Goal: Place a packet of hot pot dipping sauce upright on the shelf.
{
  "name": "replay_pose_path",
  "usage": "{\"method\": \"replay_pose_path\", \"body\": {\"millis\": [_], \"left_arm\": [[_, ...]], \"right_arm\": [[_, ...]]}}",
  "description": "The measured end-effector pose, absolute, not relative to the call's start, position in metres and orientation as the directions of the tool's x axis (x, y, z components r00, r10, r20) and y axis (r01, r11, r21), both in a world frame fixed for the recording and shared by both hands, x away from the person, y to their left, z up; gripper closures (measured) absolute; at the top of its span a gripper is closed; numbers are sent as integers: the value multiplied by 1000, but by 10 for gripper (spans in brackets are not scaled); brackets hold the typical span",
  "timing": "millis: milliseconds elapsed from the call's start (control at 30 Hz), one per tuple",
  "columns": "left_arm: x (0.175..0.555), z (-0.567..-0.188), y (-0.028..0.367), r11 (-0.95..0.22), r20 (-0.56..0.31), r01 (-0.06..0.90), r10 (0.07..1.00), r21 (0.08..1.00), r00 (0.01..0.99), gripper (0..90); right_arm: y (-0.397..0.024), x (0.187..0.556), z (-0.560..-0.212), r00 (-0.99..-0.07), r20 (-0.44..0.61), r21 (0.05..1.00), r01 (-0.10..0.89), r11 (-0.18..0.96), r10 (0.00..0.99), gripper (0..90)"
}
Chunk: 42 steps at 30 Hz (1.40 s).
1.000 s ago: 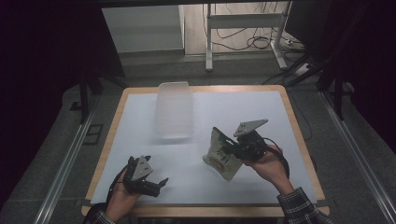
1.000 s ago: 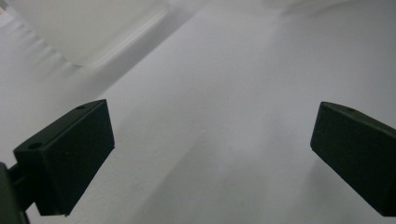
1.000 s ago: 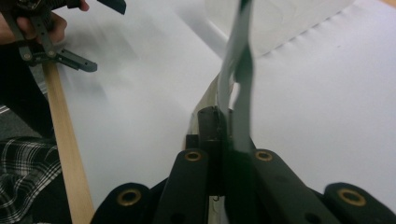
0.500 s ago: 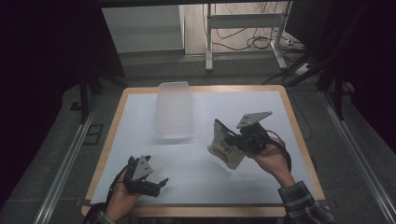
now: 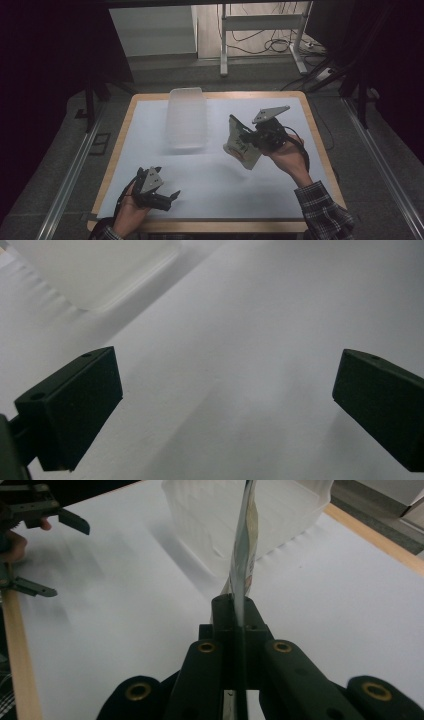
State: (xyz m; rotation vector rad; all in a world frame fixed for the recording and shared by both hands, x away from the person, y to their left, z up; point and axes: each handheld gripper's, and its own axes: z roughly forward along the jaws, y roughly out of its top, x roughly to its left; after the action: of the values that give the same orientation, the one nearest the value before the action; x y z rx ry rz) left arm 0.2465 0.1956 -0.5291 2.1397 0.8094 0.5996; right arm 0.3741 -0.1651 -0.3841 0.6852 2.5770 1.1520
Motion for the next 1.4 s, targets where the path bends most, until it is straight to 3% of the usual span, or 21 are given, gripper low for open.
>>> {"method": "replay_pose_path", "body": {"millis": [1400], "left_arm": [[246, -528, 197, -500, 141, 357, 713, 789, 687, 0]], "right_arm": [[-131, 456, -355, -868, -64, 757, 279, 591, 492, 888]]}}
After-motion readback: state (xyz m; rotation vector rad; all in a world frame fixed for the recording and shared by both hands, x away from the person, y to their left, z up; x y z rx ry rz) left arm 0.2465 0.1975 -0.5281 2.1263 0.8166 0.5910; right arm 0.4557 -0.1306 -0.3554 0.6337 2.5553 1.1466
